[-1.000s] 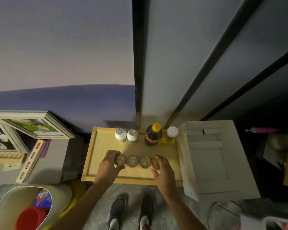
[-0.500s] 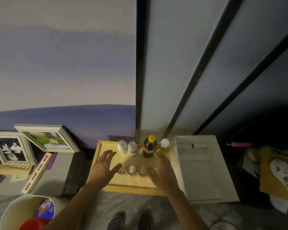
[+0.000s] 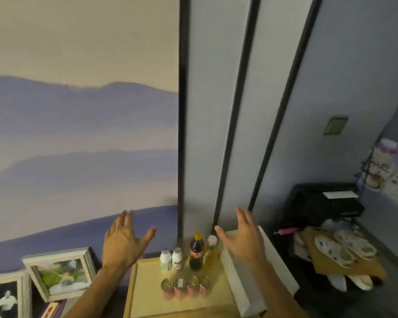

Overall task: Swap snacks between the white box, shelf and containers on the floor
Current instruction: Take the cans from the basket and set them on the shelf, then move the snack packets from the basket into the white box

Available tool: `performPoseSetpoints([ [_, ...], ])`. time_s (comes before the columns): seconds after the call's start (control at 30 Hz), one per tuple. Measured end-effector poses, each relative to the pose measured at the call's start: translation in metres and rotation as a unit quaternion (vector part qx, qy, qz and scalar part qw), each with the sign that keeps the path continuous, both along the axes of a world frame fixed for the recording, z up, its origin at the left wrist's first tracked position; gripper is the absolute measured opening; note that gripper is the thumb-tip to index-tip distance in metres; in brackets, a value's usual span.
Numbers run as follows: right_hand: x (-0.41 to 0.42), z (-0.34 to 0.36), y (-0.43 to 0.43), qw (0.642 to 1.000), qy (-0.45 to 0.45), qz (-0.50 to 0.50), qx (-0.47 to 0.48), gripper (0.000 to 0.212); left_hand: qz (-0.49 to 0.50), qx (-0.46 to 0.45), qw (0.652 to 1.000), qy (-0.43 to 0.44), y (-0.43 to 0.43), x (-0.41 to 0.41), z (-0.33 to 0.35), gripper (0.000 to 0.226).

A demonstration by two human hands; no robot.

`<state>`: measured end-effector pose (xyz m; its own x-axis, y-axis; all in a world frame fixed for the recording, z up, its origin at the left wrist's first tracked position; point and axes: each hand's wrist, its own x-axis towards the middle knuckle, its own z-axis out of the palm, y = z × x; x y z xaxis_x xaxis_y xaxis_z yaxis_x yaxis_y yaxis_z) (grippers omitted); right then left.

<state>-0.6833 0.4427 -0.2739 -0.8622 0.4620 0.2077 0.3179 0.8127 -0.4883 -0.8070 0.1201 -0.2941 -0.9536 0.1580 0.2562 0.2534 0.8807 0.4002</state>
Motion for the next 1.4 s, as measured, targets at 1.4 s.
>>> performPoseSetpoints([
  [1.4,0.641,-0.057,0.114,0.866,-0.090,-0.478,-0.116,0.111,-0.453,-0.091,0.881,-0.101,0.364,0.478,-0.037,0.108],
])
